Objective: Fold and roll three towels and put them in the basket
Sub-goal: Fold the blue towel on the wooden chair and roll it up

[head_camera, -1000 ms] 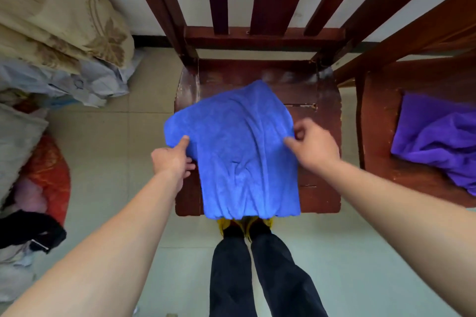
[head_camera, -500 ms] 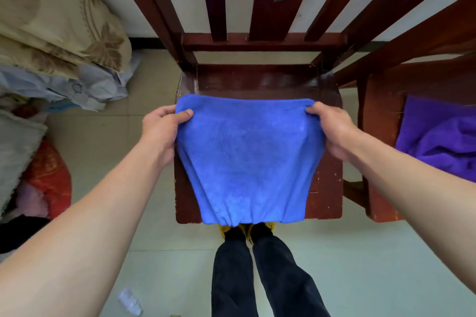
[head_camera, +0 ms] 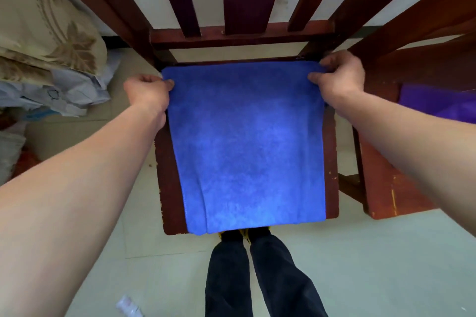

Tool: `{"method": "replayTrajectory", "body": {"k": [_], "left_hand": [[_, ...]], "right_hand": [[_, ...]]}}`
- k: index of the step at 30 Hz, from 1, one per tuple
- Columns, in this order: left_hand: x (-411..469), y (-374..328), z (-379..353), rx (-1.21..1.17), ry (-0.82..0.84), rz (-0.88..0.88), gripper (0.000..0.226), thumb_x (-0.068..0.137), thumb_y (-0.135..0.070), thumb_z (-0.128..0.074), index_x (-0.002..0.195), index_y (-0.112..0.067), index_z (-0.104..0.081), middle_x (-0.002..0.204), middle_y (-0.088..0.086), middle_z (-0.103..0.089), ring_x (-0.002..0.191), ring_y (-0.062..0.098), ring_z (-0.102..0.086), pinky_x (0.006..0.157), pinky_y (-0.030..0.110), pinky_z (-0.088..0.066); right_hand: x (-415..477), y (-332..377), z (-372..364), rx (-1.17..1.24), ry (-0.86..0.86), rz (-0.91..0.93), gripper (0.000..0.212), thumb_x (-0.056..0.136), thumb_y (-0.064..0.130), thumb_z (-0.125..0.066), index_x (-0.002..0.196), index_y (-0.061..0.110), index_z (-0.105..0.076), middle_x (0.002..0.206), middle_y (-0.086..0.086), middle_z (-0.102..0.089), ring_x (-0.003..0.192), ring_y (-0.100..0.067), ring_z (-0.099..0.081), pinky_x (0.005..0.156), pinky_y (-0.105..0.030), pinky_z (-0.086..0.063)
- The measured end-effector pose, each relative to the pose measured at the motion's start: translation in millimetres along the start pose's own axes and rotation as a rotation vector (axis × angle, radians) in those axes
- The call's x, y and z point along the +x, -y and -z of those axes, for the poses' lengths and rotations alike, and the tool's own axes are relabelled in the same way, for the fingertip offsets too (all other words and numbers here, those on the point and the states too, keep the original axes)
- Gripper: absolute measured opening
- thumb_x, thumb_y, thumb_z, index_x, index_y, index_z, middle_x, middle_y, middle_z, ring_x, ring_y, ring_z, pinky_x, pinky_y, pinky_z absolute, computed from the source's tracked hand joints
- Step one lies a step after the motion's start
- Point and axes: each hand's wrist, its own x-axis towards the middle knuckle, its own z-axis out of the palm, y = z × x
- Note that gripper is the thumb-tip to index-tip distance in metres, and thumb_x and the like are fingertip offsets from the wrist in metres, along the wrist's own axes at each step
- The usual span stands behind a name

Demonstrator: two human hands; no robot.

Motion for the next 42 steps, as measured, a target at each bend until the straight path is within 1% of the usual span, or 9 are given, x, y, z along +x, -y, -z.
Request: {"method": "replayTrajectory", "body": {"k": [4,8,15,19,26,35,37,39,42], "left_hand": [[-14.2,20.0,4.9,0.119,-0.114,-0.085,0.03,0.077,-0.02,-0.077,0.093,-0.016,-0.051,0.089,0.002,-0.06,0.076,0.018,-0.058,0.064,0.027,-0.05],[-55.1,72.6,24.0,0.311,-0.139,-0.088,0.032,0.071,-0.03,-0.081,0.086,-0.019,-0.055,0.081,0.005,-0.064,0.086,0.029,-0.066,0.083,0.04,-0.053],[-136.5,170.5,58.8,0.569,-0.029,0.168,0.032,0.076,-0.033,-0.077,0.067,-0.013,-0.054,0.063,0.001,-0.06,0.063,0.028,-0.058,0.062,0.034,-0.048],[-138.7,186.4,69.4,0.533,-0.014,0.177,0.044,0.08,-0.026,-0.075,0.055,-0.013,-0.041,0.052,0.001,-0.043,0.051,0.023,-0.039,0.052,0.03,-0.033],[-126.3,150.2,100.3,0.268,0.038,0.173,0.028,0.08,-0.012,-0.075,0.065,-0.012,-0.051,0.061,0.006,-0.053,0.062,0.022,-0.048,0.064,0.033,-0.043],[-74.6,30.0,51.9,-0.02,0.029,0.004,0.027,0.081,-0.011,-0.075,0.071,-0.018,-0.05,0.079,0.007,-0.059,0.069,0.017,-0.053,0.067,0.031,-0.047],[-62.3,33.0,46.8,-0.004,0.029,0.002,0.024,0.081,-0.018,-0.075,0.082,-0.017,-0.051,0.085,0.008,-0.059,0.068,0.018,-0.054,0.063,0.029,-0.047],[-58.3,50.9,49.3,0.059,0.01,0.021,0.033,0.077,-0.025,-0.079,0.092,-0.016,-0.051,0.09,0.007,-0.06,0.074,0.018,-0.054,0.066,0.031,-0.046],[-78.4,101.5,62.3,0.196,0.003,0.079,0.035,0.071,-0.025,-0.083,0.078,-0.017,-0.049,0.085,0.007,-0.059,0.076,0.017,-0.053,0.071,0.037,-0.048]], "right_hand": [[-19.8,-25.7,3.0,0.025,-0.038,-0.049,0.04,0.079,0.027,-0.075,0.115,0.02,-0.059,0.102,0.007,-0.058,0.097,-0.016,-0.058,0.087,-0.033,-0.05],[-69.8,-66.9,9.0,-0.045,-0.016,-0.16,0.039,0.079,0.032,-0.074,0.112,0.018,-0.059,0.095,0.001,-0.061,0.094,-0.024,-0.061,0.084,-0.036,-0.048],[-162.1,-135.9,4.0,-0.165,0.166,-0.446,0.023,0.08,0.026,-0.074,0.094,0.017,-0.057,0.078,0.004,-0.063,0.073,-0.021,-0.06,0.059,-0.031,-0.038],[-174.6,-153.1,3.0,-0.129,0.192,-0.49,0.021,0.084,0.024,-0.07,0.069,0.014,-0.059,0.062,0.0,-0.061,0.057,-0.021,-0.055,0.053,-0.029,-0.038],[-159.9,-130.2,39.2,0.094,0.061,-0.391,0.012,0.082,0.017,-0.073,0.081,0.013,-0.062,0.058,-0.001,-0.059,0.053,-0.019,-0.051,0.064,-0.035,-0.046],[-57.4,-38.0,35.4,0.331,-0.014,-0.22,0.016,0.083,0.015,-0.072,0.091,0.021,-0.06,0.097,-0.003,-0.064,0.086,-0.017,-0.061,0.065,-0.027,-0.047],[-48.9,-42.7,27.5,0.323,0.015,-0.24,0.021,0.083,0.016,-0.072,0.099,0.021,-0.059,0.106,-0.007,-0.065,0.087,-0.02,-0.064,0.063,-0.028,-0.051],[-57.5,-57.0,22.6,0.248,0.019,-0.261,0.028,0.08,0.021,-0.075,0.104,0.022,-0.06,0.107,-0.004,-0.064,0.091,-0.022,-0.065,0.078,-0.035,-0.056],[-95.4,-95.7,19.5,0.032,0.061,-0.327,0.039,0.076,0.027,-0.079,0.109,0.019,-0.062,0.103,-0.002,-0.062,0.096,-0.025,-0.063,0.088,-0.037,-0.052]]}}
